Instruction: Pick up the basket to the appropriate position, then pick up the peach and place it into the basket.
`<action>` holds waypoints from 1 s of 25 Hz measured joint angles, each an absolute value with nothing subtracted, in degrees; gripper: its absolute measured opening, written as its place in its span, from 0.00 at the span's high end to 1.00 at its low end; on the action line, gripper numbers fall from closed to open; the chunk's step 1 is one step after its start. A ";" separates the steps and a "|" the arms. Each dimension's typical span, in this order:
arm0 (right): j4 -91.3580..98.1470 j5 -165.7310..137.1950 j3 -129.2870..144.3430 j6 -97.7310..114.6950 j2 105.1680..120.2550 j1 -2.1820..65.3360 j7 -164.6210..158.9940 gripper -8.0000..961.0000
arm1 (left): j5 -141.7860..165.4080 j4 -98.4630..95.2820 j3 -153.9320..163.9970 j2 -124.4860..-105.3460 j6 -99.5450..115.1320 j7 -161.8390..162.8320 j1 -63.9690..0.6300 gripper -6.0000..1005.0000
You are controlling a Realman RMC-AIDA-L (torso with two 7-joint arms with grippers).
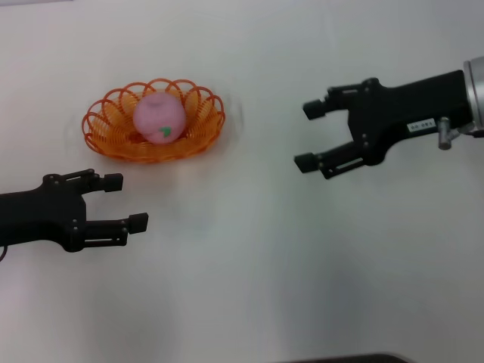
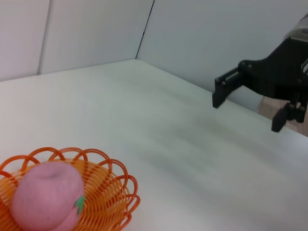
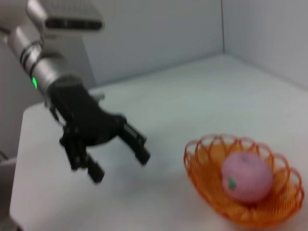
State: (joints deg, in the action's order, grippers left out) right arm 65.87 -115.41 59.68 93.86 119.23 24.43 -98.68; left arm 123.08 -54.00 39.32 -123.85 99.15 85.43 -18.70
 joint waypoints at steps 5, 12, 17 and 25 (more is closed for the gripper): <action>66.83 -119.43 57.88 95.44 119.20 24.65 -100.42 0.02 | 123.05 -53.97 39.29 -123.77 99.14 85.40 -18.78 0.12; 65.64 -118.81 55.59 94.99 119.69 22.74 -97.88 0.02 | 123.03 -53.96 39.28 -123.80 98.80 85.37 -18.76 0.12; 60.25 -113.67 52.49 94.12 119.85 21.09 -91.42 0.02 | 122.85 -53.96 39.29 -123.86 98.67 85.34 -18.73 0.12; 45.30 -105.63 47.66 90.58 119.88 20.01 -74.03 0.02 | 122.60 -53.88 39.14 -123.93 98.59 85.34 -18.69 0.12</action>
